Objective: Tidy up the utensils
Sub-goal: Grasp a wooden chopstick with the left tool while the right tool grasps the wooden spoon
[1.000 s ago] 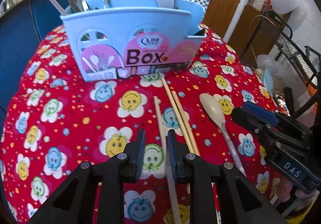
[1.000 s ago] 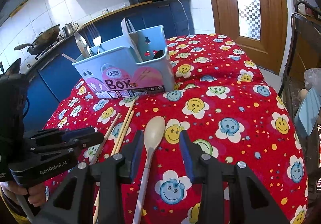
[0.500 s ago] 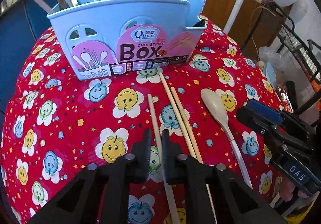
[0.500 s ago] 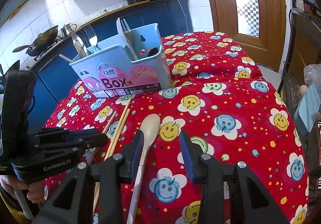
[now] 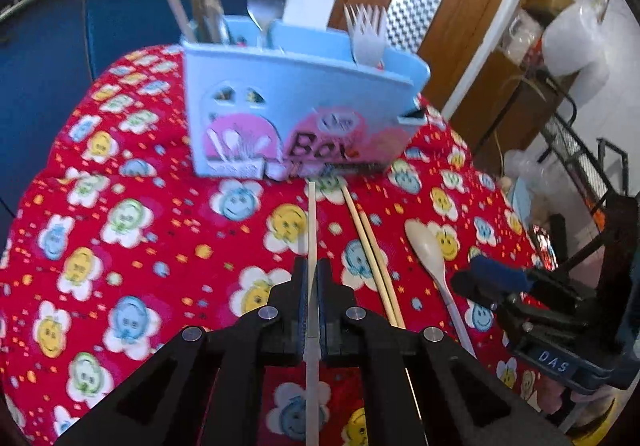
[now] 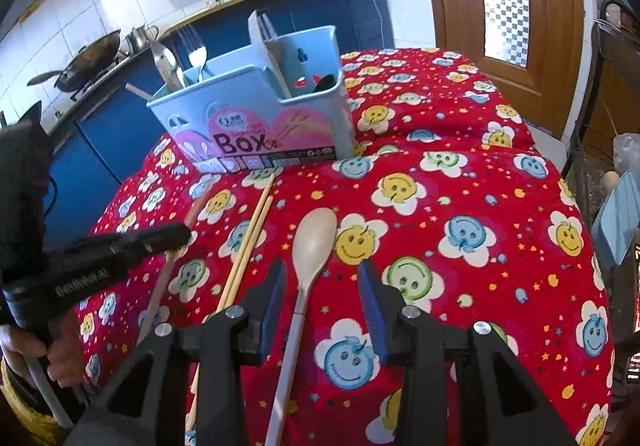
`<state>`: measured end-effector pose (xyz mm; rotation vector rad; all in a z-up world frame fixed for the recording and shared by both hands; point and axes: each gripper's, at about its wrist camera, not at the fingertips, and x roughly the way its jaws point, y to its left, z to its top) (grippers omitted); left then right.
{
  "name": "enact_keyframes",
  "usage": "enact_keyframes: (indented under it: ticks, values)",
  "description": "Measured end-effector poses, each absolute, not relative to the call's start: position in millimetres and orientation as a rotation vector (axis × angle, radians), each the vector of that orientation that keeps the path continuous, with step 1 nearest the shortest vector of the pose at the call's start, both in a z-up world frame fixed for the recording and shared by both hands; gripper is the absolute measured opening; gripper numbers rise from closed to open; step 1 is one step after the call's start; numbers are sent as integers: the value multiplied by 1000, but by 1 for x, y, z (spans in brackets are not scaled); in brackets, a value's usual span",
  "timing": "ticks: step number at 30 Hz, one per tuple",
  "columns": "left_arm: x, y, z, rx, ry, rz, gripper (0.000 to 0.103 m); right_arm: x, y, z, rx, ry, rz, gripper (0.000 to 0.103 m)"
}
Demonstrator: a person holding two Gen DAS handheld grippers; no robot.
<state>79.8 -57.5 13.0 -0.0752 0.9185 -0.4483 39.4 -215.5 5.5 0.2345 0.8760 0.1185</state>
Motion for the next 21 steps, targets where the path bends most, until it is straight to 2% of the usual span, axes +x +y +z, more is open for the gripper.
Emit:
enact_keyframes:
  ticks: [21]
  values:
    - [74,-17,45,-129,757,-445,4,72,-183,0,31,1188,191,40]
